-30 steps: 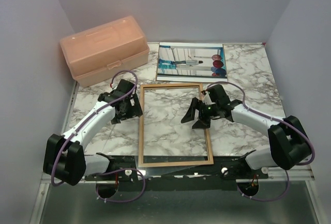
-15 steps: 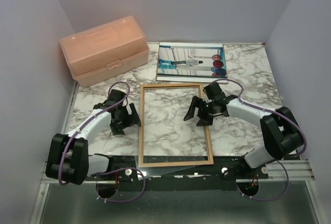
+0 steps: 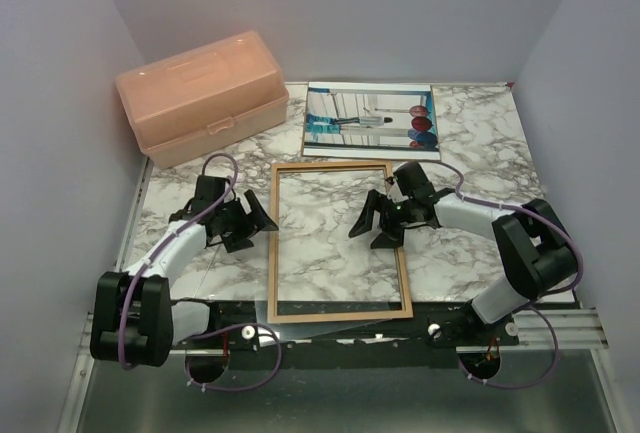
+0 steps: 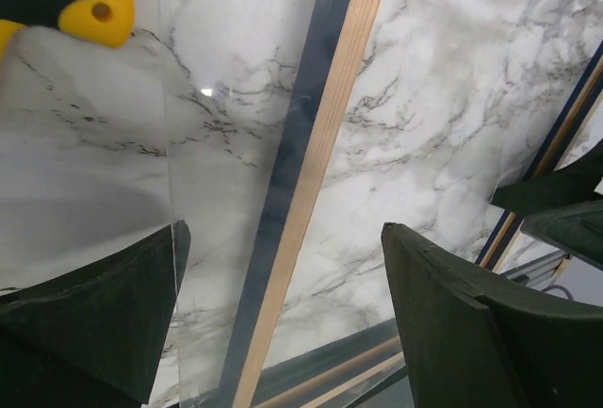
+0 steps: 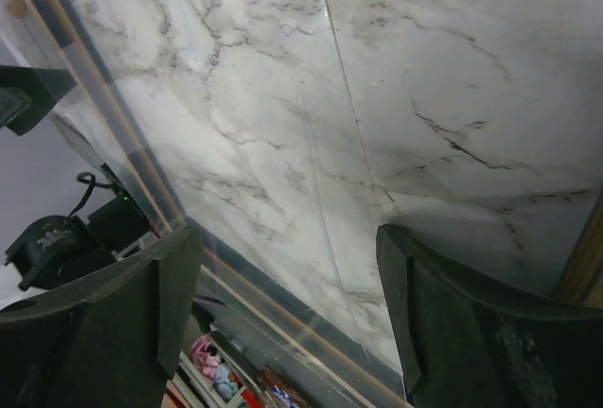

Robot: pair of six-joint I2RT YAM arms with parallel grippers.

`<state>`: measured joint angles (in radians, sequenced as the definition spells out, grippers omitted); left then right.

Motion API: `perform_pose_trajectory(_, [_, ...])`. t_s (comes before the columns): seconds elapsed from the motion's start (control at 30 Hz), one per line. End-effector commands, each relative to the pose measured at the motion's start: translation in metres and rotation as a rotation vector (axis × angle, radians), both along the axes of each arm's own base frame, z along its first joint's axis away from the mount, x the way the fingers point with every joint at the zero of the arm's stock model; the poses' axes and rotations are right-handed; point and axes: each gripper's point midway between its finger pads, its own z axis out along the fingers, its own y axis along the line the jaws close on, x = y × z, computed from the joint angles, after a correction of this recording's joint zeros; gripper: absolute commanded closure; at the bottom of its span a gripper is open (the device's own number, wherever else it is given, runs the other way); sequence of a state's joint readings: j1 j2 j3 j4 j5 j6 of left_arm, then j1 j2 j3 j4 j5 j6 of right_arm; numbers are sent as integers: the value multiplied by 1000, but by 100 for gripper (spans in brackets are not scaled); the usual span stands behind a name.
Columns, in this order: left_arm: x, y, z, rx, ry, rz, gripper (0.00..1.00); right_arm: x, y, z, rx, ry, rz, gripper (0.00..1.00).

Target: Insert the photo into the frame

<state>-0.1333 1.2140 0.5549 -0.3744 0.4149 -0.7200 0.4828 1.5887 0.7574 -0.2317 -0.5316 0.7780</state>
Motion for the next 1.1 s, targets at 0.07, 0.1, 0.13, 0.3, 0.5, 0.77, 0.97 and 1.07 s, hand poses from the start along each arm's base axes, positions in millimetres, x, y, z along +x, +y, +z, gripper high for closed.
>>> perform_pose_trajectory(0.07, [17, 8, 28, -9, -88, -6, 19, -14, 17, 9, 149, 36, 19, 19])
perform_pose_trajectory(0.1, [19, 10, 28, 0, -87, -6, 21, -14, 20, 14, 179, 26, 19, 19])
perform_pose_trajectory(0.13, [22, 12, 27, 12, -80, -4, 23, -16, 23, 17, 205, 34, 18, 19])
perform_pose_trajectory(0.3, [42, 22, 25, 87, -76, -3, 26, -12, 31, 27, 291, 9, 0, 20])
perform_pose_trajectory(0.5, [49, 52, 18, 269, -12, 44, 8, -2, 13, 14, 137, -52, -64, 20])
perform_pose_trajectory(0.77, [29, 80, 45, 404, -58, 131, 5, -5, -20, -7, -86, -53, -101, 18])
perform_pose_trajectory(0.97, [9, 36, 48, 197, -135, 49, 25, -14, -8, -15, -5, 6, -77, 19])
perform_pose_trajectory(1.07, [0, 25, 33, 157, -109, 36, 36, -13, -1, -15, 36, 15, -80, 19])
